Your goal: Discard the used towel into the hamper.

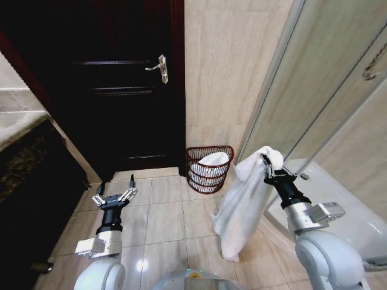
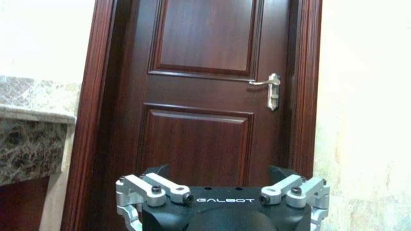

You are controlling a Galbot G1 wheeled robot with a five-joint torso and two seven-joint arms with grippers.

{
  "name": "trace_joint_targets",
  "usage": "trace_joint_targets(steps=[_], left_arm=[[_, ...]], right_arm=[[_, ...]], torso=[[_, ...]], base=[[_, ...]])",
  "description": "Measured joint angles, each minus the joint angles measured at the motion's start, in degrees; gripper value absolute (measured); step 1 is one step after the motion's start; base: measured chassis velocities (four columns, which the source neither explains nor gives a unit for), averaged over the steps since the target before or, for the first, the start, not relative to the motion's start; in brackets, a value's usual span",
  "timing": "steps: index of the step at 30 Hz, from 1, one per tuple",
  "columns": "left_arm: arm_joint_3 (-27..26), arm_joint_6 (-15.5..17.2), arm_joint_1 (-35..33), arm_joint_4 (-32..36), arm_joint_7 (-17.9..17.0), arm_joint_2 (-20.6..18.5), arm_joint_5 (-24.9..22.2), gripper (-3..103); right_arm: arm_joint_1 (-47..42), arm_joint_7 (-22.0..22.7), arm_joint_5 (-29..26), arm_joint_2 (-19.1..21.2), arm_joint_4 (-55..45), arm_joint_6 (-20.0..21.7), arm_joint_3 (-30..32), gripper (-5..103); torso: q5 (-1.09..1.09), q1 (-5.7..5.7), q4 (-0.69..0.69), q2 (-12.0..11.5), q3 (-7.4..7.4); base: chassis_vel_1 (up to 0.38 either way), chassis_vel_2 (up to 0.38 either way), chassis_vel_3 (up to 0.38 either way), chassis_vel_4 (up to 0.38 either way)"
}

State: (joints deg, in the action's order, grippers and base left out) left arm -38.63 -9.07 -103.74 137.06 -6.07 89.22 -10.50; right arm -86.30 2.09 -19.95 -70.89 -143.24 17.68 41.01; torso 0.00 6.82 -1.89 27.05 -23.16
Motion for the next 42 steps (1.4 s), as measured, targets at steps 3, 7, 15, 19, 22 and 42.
trace_joint_targets(steps=[3, 7, 15, 19, 22, 42], left_arm=[[0.06, -0.06, -0.15, 0.22, -0.28, 0.2, 0.27, 100], [0.06, -0.09, -0.37, 0.39, -0.38, 0.37, 0.39, 100], [0.17, -0.13, -0.61, 0.78, -0.48, 1.0, 0.88, 100], [0.33, -0.24, -0.63, 1.05, -0.92, 1.17, 0.86, 100], [0.78, -0.37, -0.55, 1.29, -2.04, 1.34, 0.68, 100], [1.04, -0.12, -0.65, 2.4, -2.93, 1.81, 1.67, 100]], right_arm=[[0.12, -0.17, -0.03, -0.16, 0.0, 0.0, -0.06, 4], [0.37, -0.18, -0.05, -0.17, 0.0, 0.0, -0.22, 4], [0.42, -0.26, -0.23, -0.01, 0.0, 0.0, -0.55, 4], [0.9, -0.27, -0.65, 0.11, 0.0, 0.0, -0.13, 4], [1.26, -0.28, -1.35, 0.48, 0.0, 0.06, 0.75, 4], [1.03, -0.71, -2.34, 0.38, 0.0, -0.22, 1.77, 4]], torso=[[0.0, 0.38, 0.0, 0.94, -0.57], [0.0, 0.68, 0.0, 1.73, -1.06], [0.0, 1.46, 0.0, 3.74, -2.29], [0.0, 1.79, 0.0, 4.53, -2.75], [0.0, 2.38, 0.0, 5.92, -3.52], [0.0, 4.25, 0.0, 10.52, -6.26]], base=[[0.0, 0.0, 0.0, 0.0], [0.0, 0.0, 0.0, 0.0], [0.0, 0.0, 0.0, 0.0], [0.0, 0.0, 0.0, 0.0], [0.0, 0.0, 0.0, 0.0], [0.0, 0.0, 0.0, 0.0]])
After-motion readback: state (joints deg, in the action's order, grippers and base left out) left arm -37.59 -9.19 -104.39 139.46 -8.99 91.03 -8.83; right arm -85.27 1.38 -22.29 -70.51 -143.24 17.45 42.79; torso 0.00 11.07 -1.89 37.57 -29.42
